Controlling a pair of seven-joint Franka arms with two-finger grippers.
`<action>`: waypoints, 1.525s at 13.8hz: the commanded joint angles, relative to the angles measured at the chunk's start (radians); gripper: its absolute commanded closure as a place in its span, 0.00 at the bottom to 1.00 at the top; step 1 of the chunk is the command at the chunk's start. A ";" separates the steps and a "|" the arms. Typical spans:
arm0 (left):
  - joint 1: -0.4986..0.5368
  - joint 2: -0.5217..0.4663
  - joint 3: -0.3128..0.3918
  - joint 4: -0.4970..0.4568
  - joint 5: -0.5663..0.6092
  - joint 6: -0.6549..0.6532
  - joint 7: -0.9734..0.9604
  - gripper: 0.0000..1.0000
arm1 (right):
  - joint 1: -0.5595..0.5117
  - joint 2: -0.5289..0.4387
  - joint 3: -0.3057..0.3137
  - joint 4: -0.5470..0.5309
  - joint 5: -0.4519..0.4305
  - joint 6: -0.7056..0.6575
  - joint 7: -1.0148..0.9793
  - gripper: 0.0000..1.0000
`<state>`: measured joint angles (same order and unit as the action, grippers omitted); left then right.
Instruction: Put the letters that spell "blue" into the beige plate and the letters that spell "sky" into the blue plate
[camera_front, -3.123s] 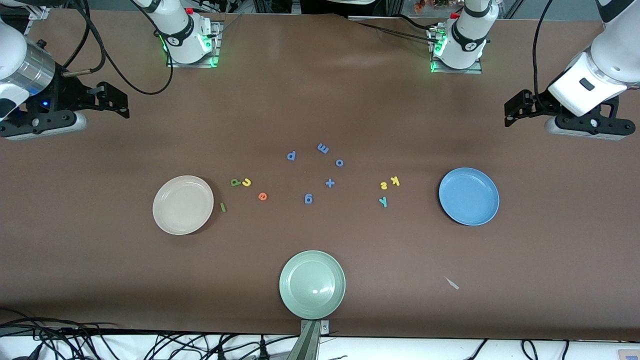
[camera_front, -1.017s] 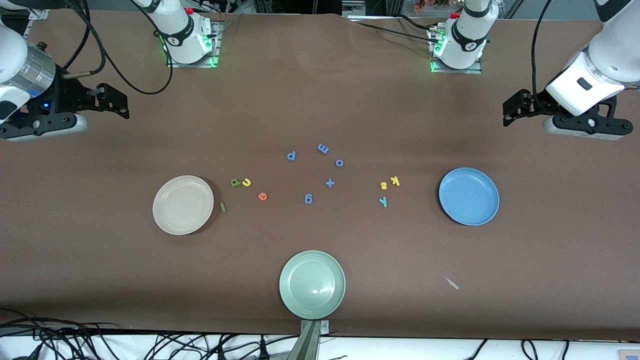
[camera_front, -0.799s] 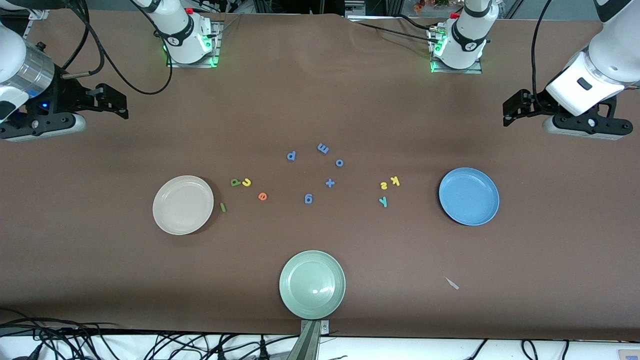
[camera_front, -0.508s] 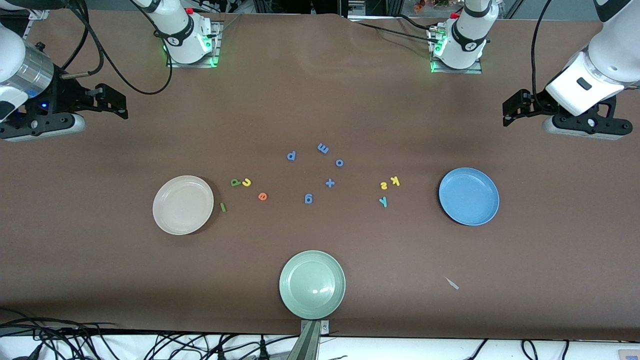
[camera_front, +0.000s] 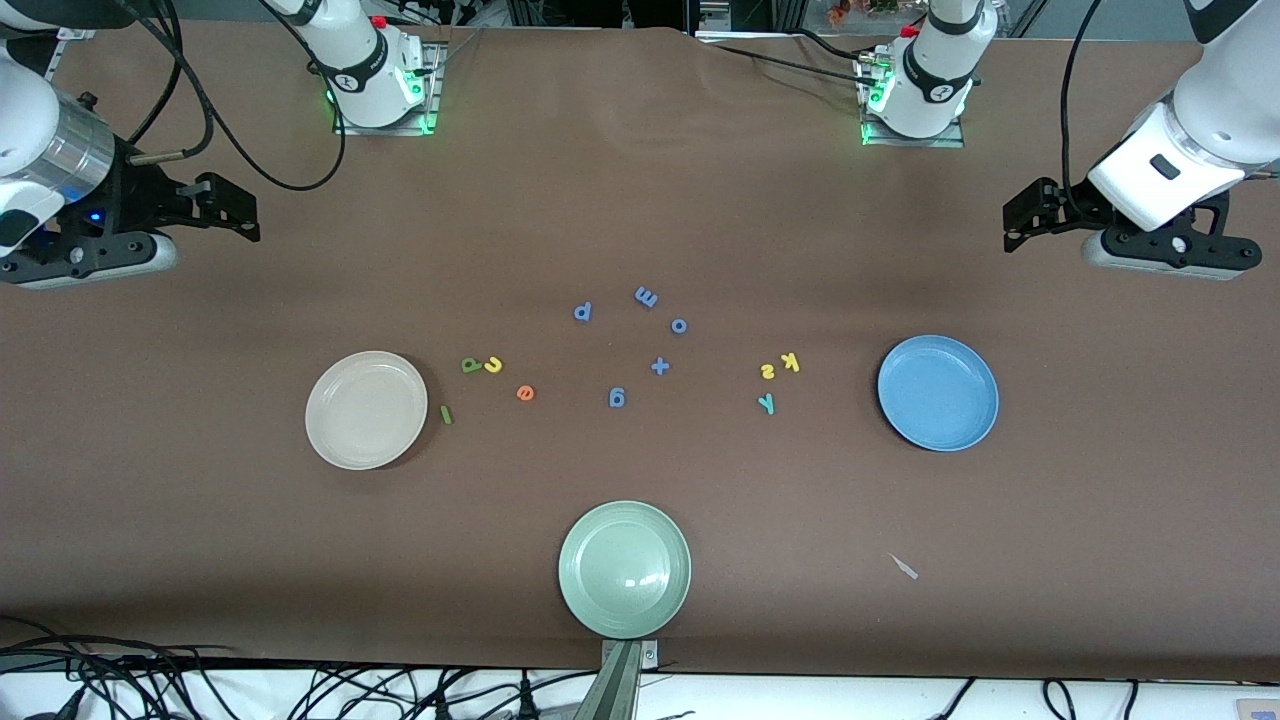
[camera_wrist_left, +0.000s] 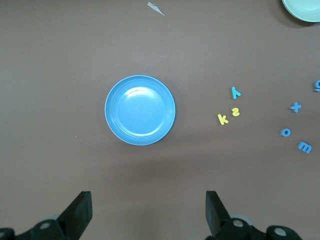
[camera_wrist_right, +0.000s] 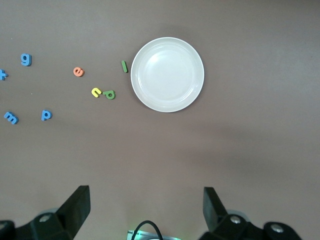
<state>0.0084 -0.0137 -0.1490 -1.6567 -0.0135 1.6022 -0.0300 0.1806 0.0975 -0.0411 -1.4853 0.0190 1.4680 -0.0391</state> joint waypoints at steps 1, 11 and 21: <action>-0.008 -0.005 -0.020 0.017 0.015 -0.008 0.016 0.00 | 0.003 -0.002 0.007 -0.010 0.001 0.014 0.018 0.00; 0.021 -0.003 -0.035 0.018 0.020 -0.015 0.013 0.00 | 0.121 0.240 0.013 -0.010 0.073 0.294 0.211 0.00; -0.057 0.231 -0.058 0.028 0.017 0.054 0.019 0.00 | 0.214 0.591 0.007 -0.010 0.004 0.705 0.305 0.00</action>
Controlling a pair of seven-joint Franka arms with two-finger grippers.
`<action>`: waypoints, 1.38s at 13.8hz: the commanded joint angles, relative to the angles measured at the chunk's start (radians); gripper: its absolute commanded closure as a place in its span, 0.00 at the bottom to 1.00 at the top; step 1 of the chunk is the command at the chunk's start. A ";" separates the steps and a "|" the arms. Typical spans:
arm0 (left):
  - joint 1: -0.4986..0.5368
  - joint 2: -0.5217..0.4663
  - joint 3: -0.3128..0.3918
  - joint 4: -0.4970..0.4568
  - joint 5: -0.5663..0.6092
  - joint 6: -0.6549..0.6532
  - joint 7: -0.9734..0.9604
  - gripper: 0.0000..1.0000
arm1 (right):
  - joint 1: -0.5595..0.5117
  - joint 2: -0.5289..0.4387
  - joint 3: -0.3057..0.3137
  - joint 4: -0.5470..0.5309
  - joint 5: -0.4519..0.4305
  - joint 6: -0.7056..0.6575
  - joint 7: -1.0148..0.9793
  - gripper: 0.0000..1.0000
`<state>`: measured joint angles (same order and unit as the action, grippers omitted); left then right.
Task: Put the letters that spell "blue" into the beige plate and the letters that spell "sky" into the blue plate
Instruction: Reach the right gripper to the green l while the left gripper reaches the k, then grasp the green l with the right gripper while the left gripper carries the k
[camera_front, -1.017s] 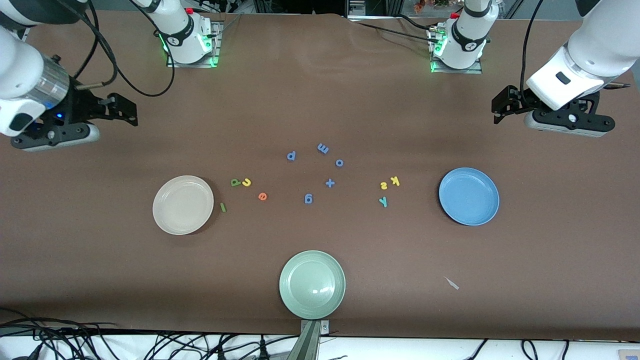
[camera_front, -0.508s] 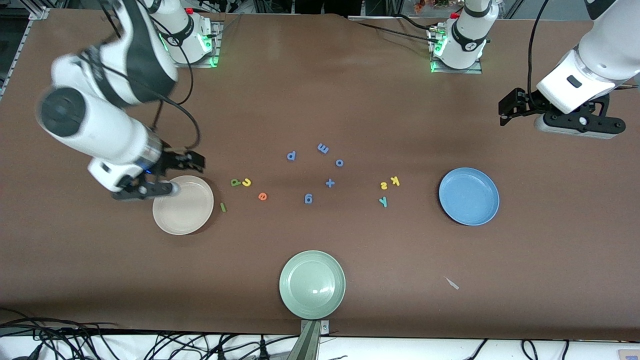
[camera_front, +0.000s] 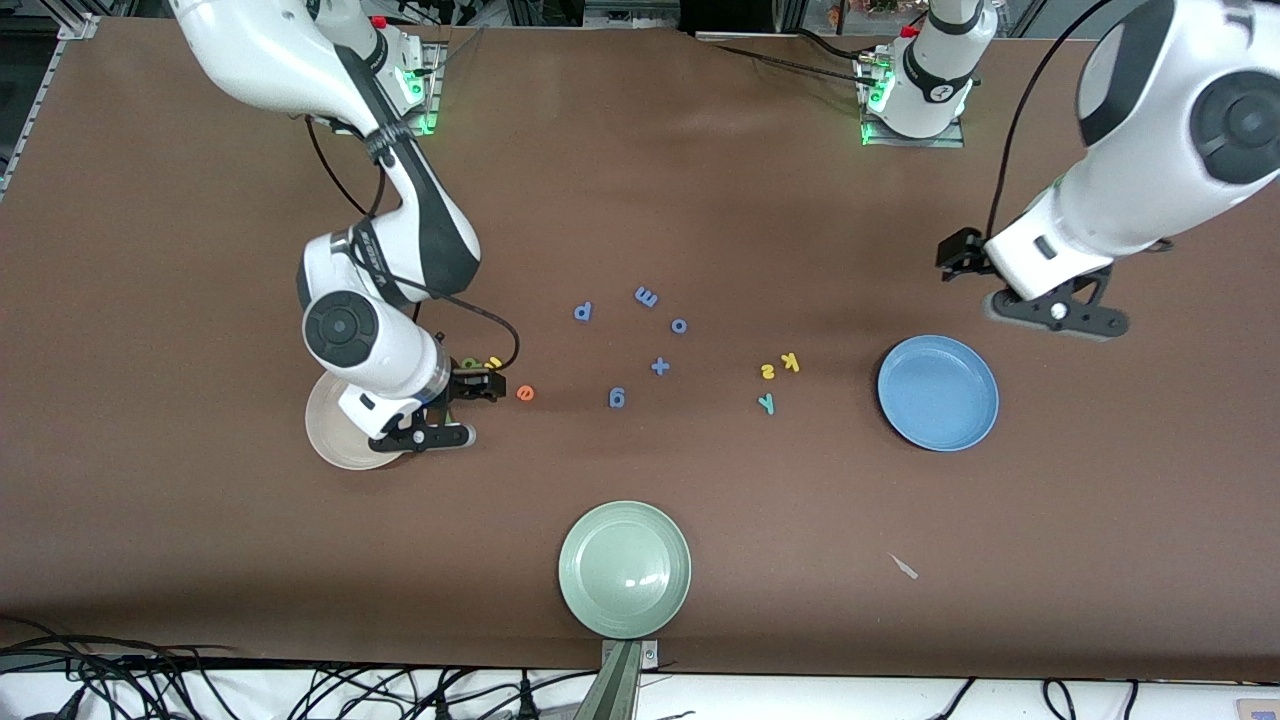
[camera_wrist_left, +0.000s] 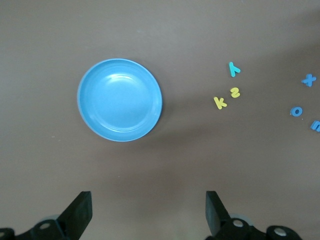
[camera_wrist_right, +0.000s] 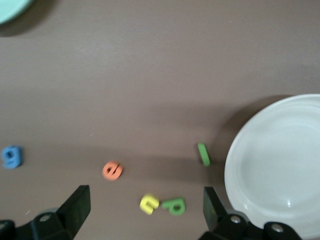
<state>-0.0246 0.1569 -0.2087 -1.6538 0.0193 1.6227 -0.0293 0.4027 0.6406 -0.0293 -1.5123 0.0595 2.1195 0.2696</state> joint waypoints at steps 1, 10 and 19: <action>-0.041 0.096 0.002 0.025 -0.016 0.060 0.022 0.00 | -0.009 0.065 -0.004 0.018 -0.050 0.083 -0.006 0.00; -0.118 0.340 0.002 0.014 -0.019 0.255 -0.243 0.00 | -0.039 0.091 0.000 -0.065 -0.036 0.233 -0.056 0.15; -0.198 0.428 0.002 -0.206 -0.019 0.645 -0.558 0.00 | -0.047 0.093 0.003 -0.141 -0.035 0.332 -0.139 0.34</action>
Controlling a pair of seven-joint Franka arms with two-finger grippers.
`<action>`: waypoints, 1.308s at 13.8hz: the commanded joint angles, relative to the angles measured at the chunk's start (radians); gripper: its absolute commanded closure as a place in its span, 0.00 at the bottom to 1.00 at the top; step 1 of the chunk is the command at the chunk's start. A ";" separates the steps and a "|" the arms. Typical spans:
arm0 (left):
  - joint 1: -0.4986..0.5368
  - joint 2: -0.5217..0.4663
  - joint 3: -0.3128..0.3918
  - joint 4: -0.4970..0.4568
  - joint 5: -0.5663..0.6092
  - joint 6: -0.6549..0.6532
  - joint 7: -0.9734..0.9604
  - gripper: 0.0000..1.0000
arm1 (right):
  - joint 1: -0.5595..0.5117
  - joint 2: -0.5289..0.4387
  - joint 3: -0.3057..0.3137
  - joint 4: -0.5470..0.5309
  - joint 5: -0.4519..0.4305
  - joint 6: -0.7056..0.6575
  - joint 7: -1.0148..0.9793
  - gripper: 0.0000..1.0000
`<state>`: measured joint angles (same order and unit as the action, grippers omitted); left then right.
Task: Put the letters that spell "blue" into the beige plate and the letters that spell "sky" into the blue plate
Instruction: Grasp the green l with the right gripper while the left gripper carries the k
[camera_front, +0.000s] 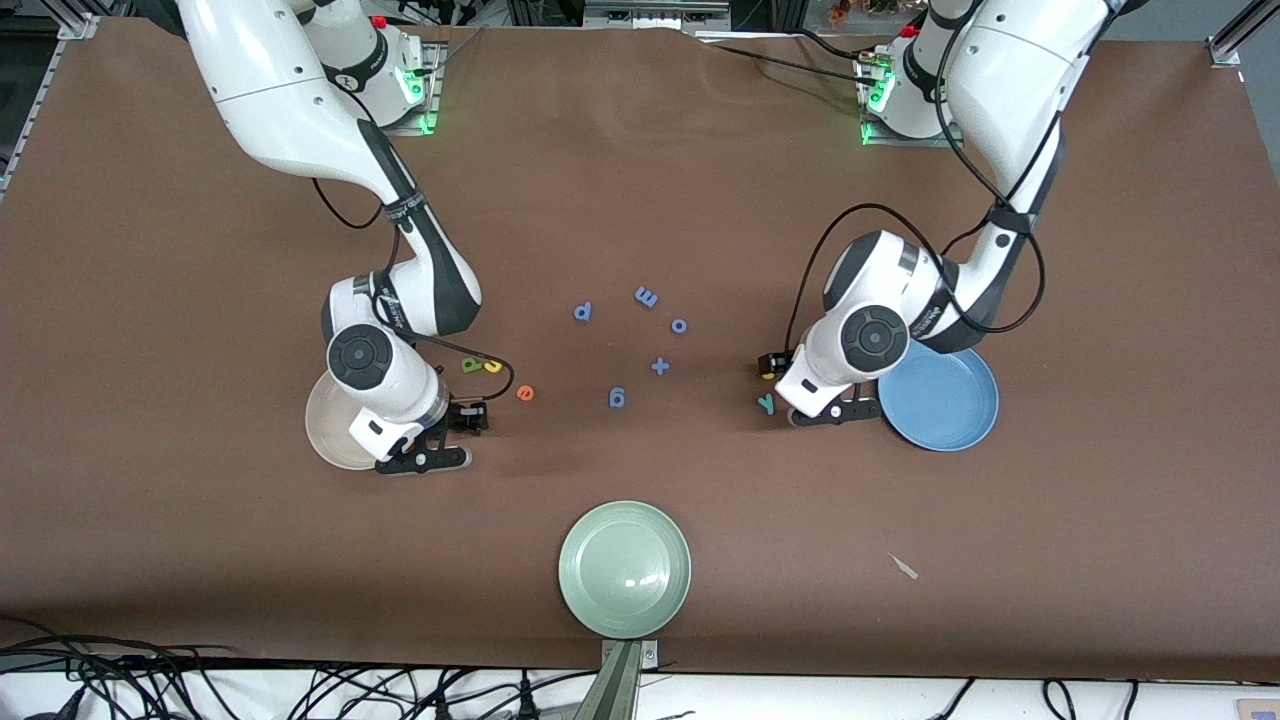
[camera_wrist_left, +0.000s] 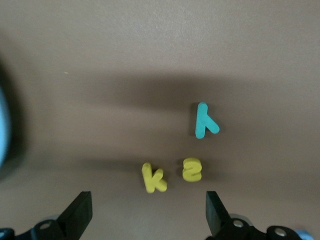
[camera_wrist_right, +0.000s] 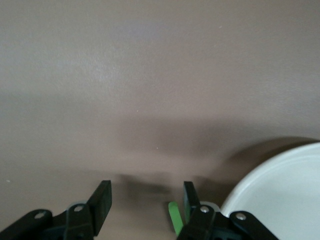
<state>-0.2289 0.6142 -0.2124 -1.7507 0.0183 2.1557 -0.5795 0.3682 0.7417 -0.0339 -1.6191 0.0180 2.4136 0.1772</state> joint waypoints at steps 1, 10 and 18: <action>0.008 -0.031 0.005 -0.142 -0.018 0.154 -0.014 0.00 | -0.014 -0.010 0.008 -0.038 0.006 0.036 -0.050 0.34; 0.008 -0.016 0.007 -0.159 -0.015 0.165 -0.117 0.14 | -0.017 -0.108 0.009 -0.180 0.008 0.029 -0.065 0.39; 0.011 -0.025 0.007 -0.145 -0.017 0.152 -0.118 1.00 | -0.034 -0.105 0.008 -0.180 0.006 0.038 -0.087 0.69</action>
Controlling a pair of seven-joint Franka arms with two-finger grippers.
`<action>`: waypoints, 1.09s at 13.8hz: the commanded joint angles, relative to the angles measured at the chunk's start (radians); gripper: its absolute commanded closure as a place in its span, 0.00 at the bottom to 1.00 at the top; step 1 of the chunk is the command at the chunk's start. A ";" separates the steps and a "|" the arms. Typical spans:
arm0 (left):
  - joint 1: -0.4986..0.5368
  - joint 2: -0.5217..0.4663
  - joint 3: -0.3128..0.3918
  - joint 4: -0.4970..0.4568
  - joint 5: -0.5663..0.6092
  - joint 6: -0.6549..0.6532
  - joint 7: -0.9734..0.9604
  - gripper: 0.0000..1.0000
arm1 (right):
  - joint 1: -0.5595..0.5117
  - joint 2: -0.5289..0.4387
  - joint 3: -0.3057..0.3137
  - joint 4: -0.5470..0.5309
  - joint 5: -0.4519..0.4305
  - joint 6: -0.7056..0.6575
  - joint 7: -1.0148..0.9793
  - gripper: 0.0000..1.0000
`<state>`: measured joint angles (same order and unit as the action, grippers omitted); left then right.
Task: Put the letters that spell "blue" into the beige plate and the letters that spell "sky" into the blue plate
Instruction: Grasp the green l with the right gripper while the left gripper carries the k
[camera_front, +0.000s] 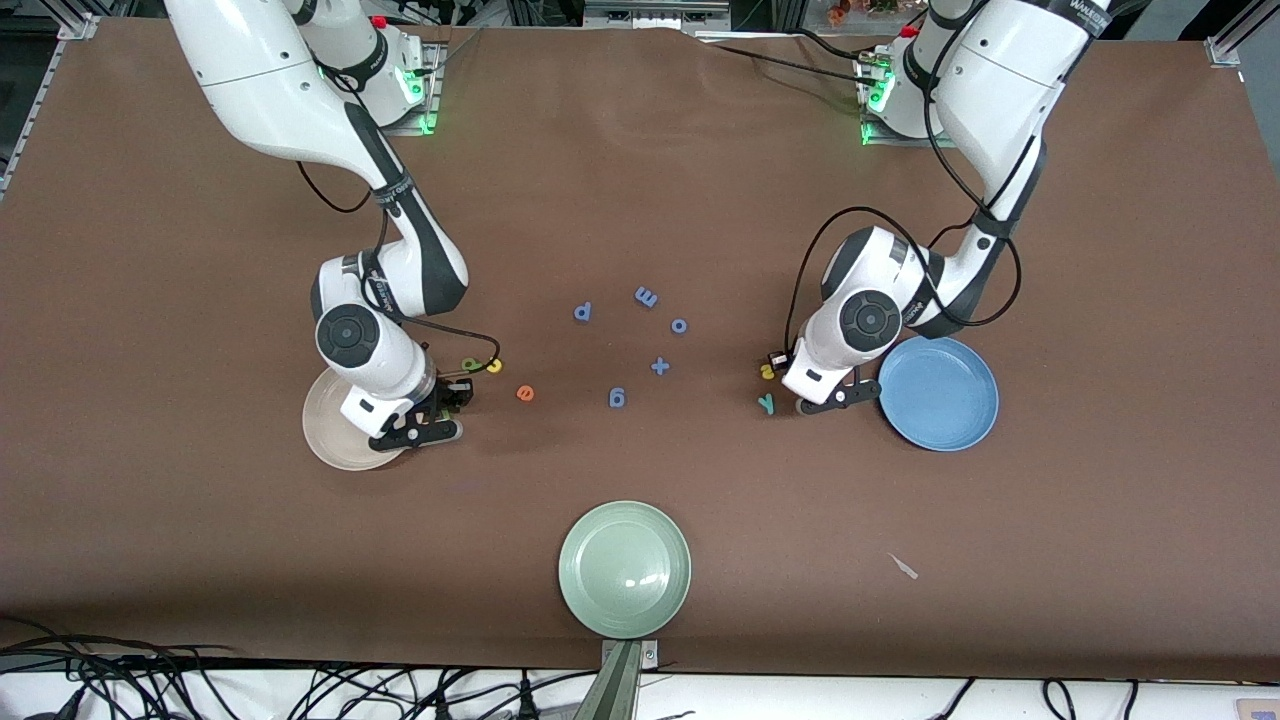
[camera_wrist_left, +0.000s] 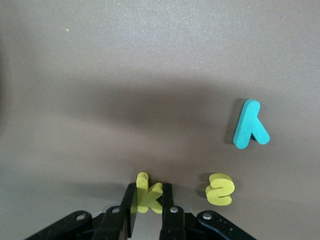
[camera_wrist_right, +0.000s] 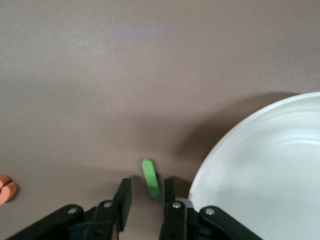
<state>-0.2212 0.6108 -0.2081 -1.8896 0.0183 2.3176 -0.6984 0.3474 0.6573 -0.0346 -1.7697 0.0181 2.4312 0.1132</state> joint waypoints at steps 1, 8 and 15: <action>0.003 -0.040 0.004 -0.005 -0.017 -0.029 0.000 1.00 | -0.013 -0.019 0.009 -0.030 0.006 0.022 -0.021 0.69; 0.127 -0.097 0.022 0.188 0.000 -0.428 0.247 1.00 | -0.013 0.001 0.016 -0.030 0.025 0.055 -0.021 0.80; 0.279 0.030 0.022 0.176 0.186 -0.324 0.405 0.94 | -0.012 -0.011 0.016 0.070 0.023 -0.096 -0.027 1.00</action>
<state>0.0454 0.5843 -0.1751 -1.7222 0.1621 1.9519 -0.3169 0.3424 0.6614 -0.0268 -1.7608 0.0261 2.4363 0.1109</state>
